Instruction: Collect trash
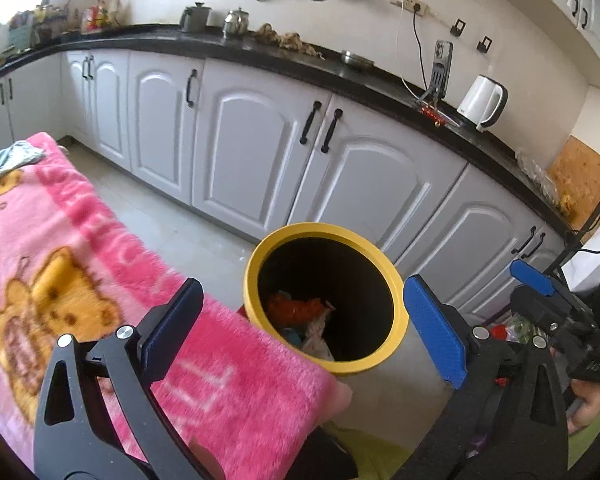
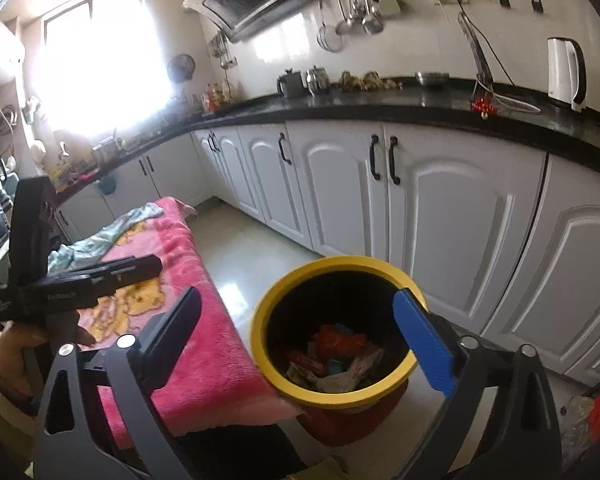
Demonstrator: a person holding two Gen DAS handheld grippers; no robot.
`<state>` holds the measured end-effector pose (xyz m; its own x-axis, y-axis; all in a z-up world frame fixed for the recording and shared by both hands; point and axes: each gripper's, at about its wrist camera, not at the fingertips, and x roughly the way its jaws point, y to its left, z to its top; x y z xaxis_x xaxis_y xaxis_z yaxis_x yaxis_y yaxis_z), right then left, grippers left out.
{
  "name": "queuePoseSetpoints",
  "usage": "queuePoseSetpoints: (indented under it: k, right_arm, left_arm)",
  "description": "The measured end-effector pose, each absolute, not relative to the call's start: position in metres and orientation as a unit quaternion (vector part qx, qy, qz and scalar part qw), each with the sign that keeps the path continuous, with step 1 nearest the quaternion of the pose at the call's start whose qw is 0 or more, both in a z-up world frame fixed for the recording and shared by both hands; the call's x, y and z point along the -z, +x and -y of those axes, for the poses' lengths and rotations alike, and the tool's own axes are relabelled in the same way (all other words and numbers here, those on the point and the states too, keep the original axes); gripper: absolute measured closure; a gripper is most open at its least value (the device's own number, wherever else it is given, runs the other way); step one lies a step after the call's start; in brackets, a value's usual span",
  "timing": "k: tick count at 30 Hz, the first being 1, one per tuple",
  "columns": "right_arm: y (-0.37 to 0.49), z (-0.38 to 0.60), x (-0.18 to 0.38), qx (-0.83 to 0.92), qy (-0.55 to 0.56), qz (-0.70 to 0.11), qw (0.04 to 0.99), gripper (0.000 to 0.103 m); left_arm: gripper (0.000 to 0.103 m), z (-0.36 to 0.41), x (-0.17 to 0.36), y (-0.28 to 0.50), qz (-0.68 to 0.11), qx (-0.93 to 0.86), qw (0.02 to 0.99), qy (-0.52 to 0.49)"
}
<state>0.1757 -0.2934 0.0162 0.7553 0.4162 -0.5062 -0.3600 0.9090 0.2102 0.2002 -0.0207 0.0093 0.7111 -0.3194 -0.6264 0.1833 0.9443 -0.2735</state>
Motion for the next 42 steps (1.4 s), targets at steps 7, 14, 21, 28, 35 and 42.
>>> queuePoseSetpoints:
  k: [7,14,21,28,35,42]
  right_arm:
    - [0.143,0.286,-0.026,-0.202,0.06,-0.24,0.948,0.006]
    - [0.107,0.27,-0.018,-0.194,0.029,-0.212,0.957,0.006]
    - [0.063,0.26,0.0,-0.163,0.019,-0.156,0.974,0.006]
    - [0.039,0.255,0.014,-0.153,0.004,-0.089,0.984,0.006]
    - [0.038,0.257,0.019,-0.146,0.006,-0.094,0.985,0.006]
    - [0.037,0.254,0.019,-0.147,0.006,-0.095,0.985,0.006]
  left_arm:
    - [0.011,0.003,-0.017,0.147,-0.317,0.11,0.937,-0.095]
    - [0.011,-0.005,-0.013,0.105,-0.294,0.079,0.949,-0.081]
    - [0.011,-0.005,-0.002,0.068,-0.248,0.038,0.967,-0.054]
    - [0.011,-0.011,0.009,0.051,-0.226,0.003,0.972,-0.059]
    - [0.011,-0.012,0.008,0.047,-0.217,-0.001,0.974,-0.066]
    - [0.011,-0.013,0.005,0.044,-0.207,-0.001,0.976,-0.07]
